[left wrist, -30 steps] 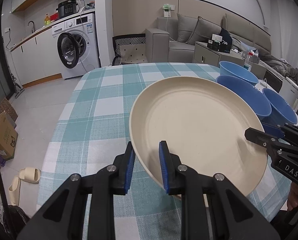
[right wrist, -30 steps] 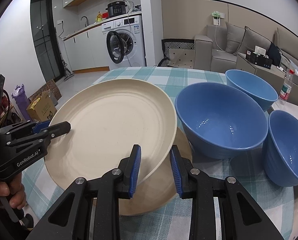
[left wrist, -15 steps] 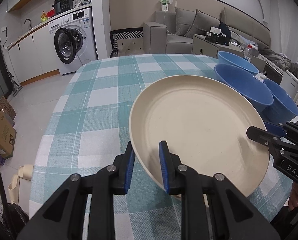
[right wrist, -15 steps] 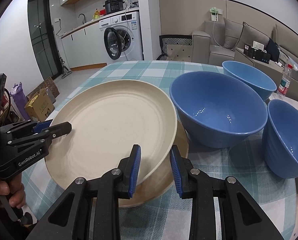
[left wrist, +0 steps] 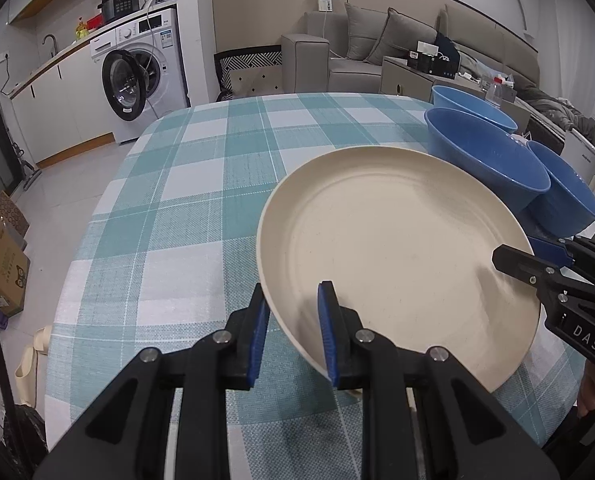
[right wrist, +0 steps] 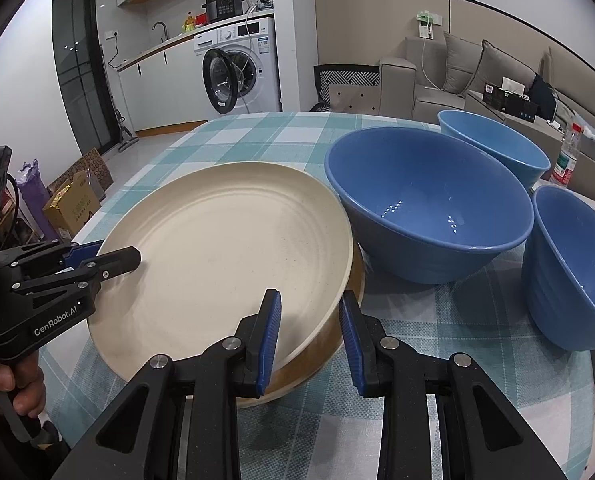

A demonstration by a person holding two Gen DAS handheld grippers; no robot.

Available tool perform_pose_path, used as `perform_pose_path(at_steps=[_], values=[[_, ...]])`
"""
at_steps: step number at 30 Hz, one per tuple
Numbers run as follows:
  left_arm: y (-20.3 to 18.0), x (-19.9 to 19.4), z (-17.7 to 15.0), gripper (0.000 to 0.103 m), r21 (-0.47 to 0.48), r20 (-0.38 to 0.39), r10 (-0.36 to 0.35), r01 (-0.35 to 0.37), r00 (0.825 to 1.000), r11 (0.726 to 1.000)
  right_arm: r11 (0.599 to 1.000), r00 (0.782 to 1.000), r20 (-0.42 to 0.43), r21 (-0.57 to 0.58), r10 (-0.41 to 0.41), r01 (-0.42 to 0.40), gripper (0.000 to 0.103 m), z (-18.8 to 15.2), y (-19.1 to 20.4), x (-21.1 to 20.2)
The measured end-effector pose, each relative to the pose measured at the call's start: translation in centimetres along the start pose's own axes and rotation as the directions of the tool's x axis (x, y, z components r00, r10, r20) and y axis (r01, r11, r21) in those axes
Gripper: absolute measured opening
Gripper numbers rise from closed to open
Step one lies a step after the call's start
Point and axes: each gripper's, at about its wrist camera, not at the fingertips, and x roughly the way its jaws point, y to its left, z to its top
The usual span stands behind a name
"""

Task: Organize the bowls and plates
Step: 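Lower the held cream plate onto the stacked cream plates with both grippers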

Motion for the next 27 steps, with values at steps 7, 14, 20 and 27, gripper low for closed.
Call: perform_pose_path(at_steps=[7, 14, 20, 27], values=[[-0.2, 0.7, -0.2, 0.022, 0.008, -0.019, 0.006, -0.006, 1.000, 1.000, 1.000, 1.000, -0.002, -0.008, -0.008, 0.008, 0.030, -0.4, -0.1, 0.3], [-0.5, 1.0, -0.4, 0.022, 0.019, -0.029, 0.009, -0.009, 1.000, 1.000, 0.999, 0.999, 0.003, -0.032, -0.040, 0.040, 0.030, -0.6, 0.2, 0.4], [-0.8, 1.2, -0.5, 0.023, 0.038, -0.030, 0.025, -0.024, 0.999, 0.999, 0.995, 0.997, 0.008, -0.063, -0.081, 0.081, 0.030, -0.7, 0.7, 0.6], [-0.9, 1.2, -0.6, 0.023, 0.048, -0.027, 0.033, -0.032, 0.999, 0.998, 0.990, 0.994, 0.017, -0.088, -0.106, 0.107, 0.031, -0.8, 1.1, 0.8]])
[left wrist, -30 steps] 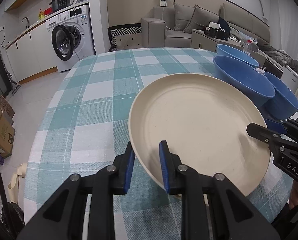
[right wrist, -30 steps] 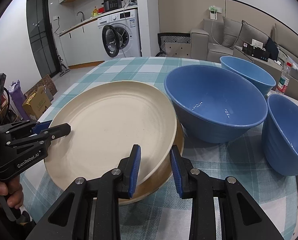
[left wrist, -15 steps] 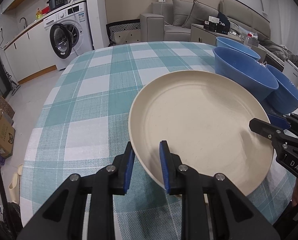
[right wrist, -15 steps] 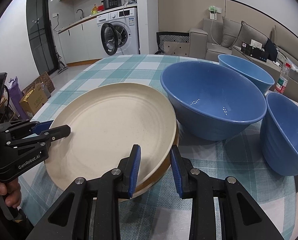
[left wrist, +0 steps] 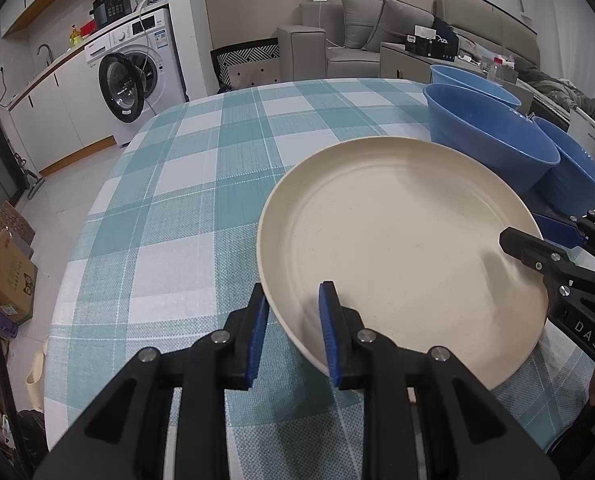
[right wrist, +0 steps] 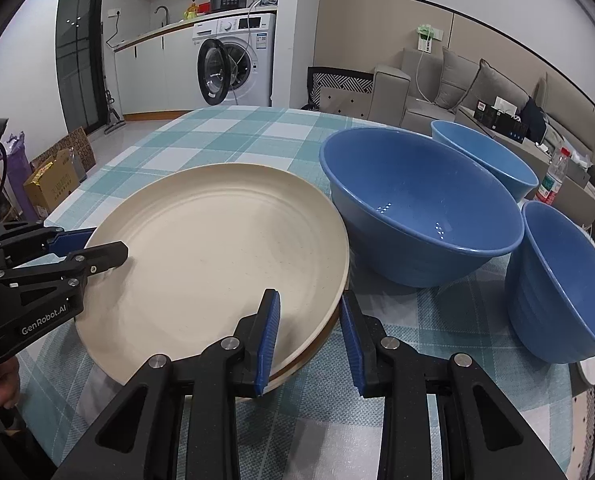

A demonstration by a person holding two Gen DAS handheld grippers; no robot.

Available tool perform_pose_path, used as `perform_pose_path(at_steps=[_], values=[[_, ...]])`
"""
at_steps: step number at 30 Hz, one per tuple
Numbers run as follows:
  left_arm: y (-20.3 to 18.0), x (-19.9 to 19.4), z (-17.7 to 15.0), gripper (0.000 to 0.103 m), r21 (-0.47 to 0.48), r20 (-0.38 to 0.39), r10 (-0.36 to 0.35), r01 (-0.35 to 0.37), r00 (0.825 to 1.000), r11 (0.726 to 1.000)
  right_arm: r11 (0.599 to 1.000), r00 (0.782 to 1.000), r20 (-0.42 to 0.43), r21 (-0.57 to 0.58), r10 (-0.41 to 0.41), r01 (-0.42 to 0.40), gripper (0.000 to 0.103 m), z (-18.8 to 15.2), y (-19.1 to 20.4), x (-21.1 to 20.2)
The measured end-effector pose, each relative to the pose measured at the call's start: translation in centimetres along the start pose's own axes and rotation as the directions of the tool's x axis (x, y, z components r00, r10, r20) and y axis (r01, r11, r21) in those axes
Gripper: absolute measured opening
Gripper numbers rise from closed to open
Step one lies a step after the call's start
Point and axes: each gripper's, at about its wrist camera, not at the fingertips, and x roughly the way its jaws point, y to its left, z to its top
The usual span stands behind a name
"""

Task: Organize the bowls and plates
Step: 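Lower the held cream plate onto the stacked cream plates with both grippers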

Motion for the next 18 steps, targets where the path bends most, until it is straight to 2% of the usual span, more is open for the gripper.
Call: perform_pose_path(at_steps=[8, 15, 18], values=[[-0.47, 0.21, -0.09, 0.026, 0.039, 0.011, 0.034, -0.035, 0.999, 0.999, 1.000, 1.000, 0.007, -0.021, -0.017, 0.017, 0.032, -0.16, 0.13, 0.24], [-0.61, 0.40, -0.07, 0.031, 0.044, 0.005, 0.028, -0.028, 1.000, 0.999, 1.000, 1.000, 0.005, -0.013, 0.002, -0.002, 0.034, -0.11, -0.09, 0.22], [-0.78, 0.44, -0.10, 0.034, 0.049, 0.007, 0.027, -0.027, 1.000, 0.998, 1.000, 1.000, 0.006, -0.013, 0.014, -0.014, 0.038, -0.14, -0.09, 0.25]])
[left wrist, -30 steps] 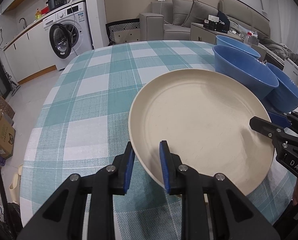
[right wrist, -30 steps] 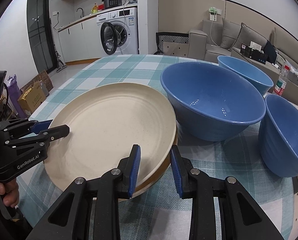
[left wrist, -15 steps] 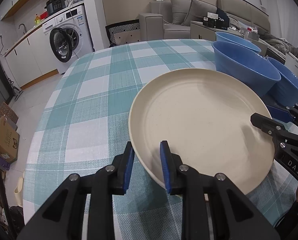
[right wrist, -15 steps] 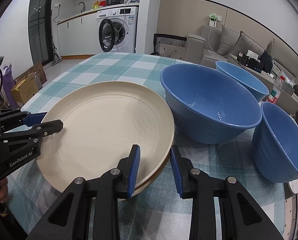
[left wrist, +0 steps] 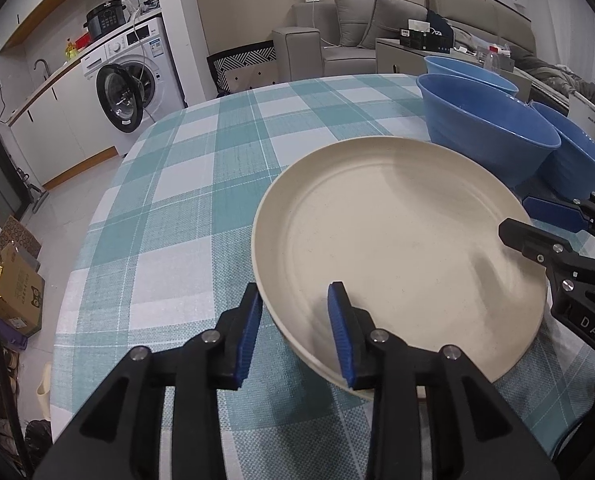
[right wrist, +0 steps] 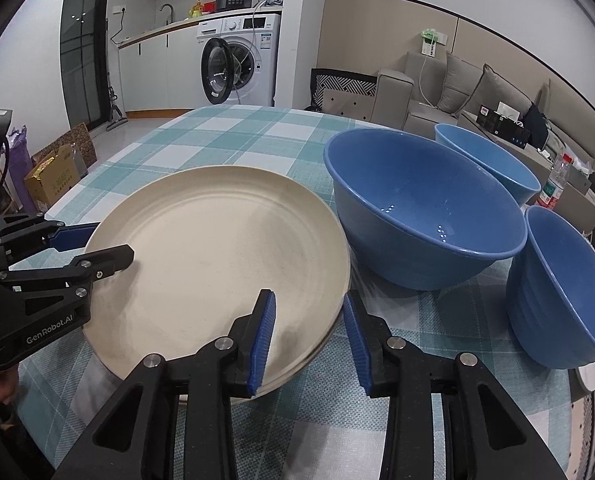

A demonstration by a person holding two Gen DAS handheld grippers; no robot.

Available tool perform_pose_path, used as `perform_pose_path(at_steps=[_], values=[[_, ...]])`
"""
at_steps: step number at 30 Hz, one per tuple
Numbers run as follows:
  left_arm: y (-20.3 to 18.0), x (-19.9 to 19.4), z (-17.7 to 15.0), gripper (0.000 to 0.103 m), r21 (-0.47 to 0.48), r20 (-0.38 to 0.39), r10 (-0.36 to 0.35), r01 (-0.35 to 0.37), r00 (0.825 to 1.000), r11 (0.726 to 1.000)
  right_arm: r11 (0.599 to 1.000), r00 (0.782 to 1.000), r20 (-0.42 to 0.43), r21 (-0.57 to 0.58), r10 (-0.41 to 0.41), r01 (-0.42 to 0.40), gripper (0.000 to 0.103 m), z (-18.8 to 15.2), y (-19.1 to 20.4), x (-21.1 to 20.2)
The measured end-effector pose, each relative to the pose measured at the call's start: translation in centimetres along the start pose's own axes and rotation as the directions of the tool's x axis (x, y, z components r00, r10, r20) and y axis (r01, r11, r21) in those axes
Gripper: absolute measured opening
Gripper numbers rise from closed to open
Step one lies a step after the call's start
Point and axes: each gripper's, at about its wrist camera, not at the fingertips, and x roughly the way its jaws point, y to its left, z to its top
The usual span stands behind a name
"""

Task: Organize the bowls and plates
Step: 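Lower the held cream plate onto the stacked cream plates with both grippers, then open both grippers to release the plate on the stack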

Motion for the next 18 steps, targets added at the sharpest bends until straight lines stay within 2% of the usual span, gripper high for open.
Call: perform_pose_path(at_steps=[4, 10, 18], values=[[0.2, 0.1, 0.0, 0.036, -0.002, 0.000, -0.014, 0.014, 1.000, 1.000, 1.000, 1.000, -0.002, 0.010, 0.022, -0.022, 0.042, 0.0, -0.2, 0.0], [1.1, 0.4, 0.1, 0.038, -0.062, -0.025, -0.073, 0.071, 0.997, 0.996, 0.998, 0.998, 0.011, 0.020, 0.060, -0.060, 0.051, 0.2, -0.3, -0.6], [1.3, -0.4, 0.3, 0.042, -0.076, -0.005, -0.089, 0.089, 0.996, 0.993, 0.997, 0.996, 0.035, 0.020, 0.080, -0.081, 0.081, 0.6, -0.2, -1.6]])
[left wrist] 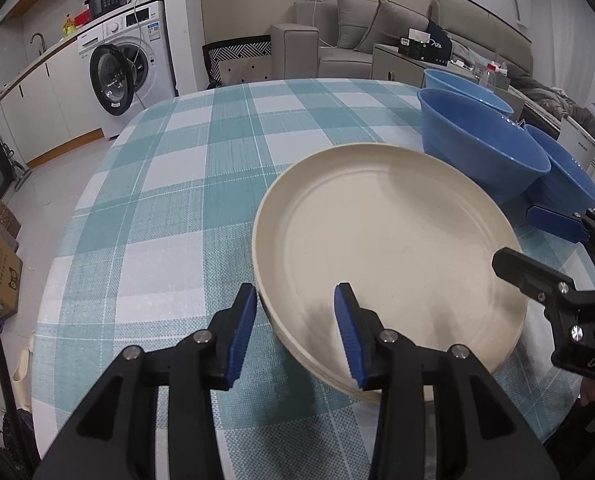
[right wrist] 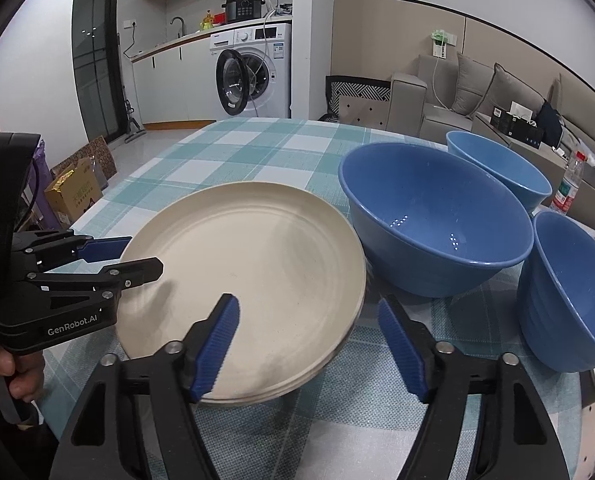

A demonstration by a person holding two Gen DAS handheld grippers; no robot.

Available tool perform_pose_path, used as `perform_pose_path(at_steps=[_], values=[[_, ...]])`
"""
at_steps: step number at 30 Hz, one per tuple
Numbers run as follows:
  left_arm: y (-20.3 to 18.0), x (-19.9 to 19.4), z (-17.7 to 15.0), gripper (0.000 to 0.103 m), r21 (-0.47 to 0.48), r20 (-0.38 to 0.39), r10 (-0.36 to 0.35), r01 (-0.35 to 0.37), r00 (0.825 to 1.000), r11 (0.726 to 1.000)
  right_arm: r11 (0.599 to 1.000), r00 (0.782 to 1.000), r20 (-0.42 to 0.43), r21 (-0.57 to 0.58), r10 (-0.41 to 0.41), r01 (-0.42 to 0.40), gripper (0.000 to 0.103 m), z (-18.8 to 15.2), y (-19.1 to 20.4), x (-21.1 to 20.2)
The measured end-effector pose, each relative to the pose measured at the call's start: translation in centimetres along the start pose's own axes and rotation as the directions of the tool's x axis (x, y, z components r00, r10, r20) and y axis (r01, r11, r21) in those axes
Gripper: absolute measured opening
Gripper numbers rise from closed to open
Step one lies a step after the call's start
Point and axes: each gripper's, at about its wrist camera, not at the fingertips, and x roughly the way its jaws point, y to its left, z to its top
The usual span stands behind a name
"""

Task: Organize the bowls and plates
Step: 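Open both grippers to release the plate on the stack, then withdraw both tools from the plates and move them toward the blue bowls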

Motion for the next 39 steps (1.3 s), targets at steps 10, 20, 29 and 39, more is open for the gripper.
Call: perform_pose_path(at_steps=[10, 20, 29, 39], values=[[0.3, -1.6, 0.5, 0.062, -0.017, 0.040, -0.015, 0.016, 0.999, 1.000, 0.999, 0.999, 0.048, -0.030, -0.020, 0.021, 0.101, 0.4, 0.4, -1.8], [0.0, -3.3, 1.1, 0.099, -0.010, 0.099, -0.023, 0.024, 0.995, 1.000, 0.999, 0.996, 0.090, -0.040, -0.029, 0.032, 0.102, 1.0, 0.0, -3.9], [-0.7, -4.3, 1.6, 0.103, 0.001, 0.130, -0.029, 0.029, 0.991, 1.000, 0.997, 0.988, 0.142, -0.053, -0.055, 0.063, 0.102, 2.0, -1.1, -6.7], [-2.1, -5.4, 3.3, 0.103, 0.024, 0.172, -0.043, 0.039, 0.984, 0.999, 0.997, 0.981, 0.179, -0.012, -0.070, 0.073, 0.102, 3.0, -4.5, -9.7]])
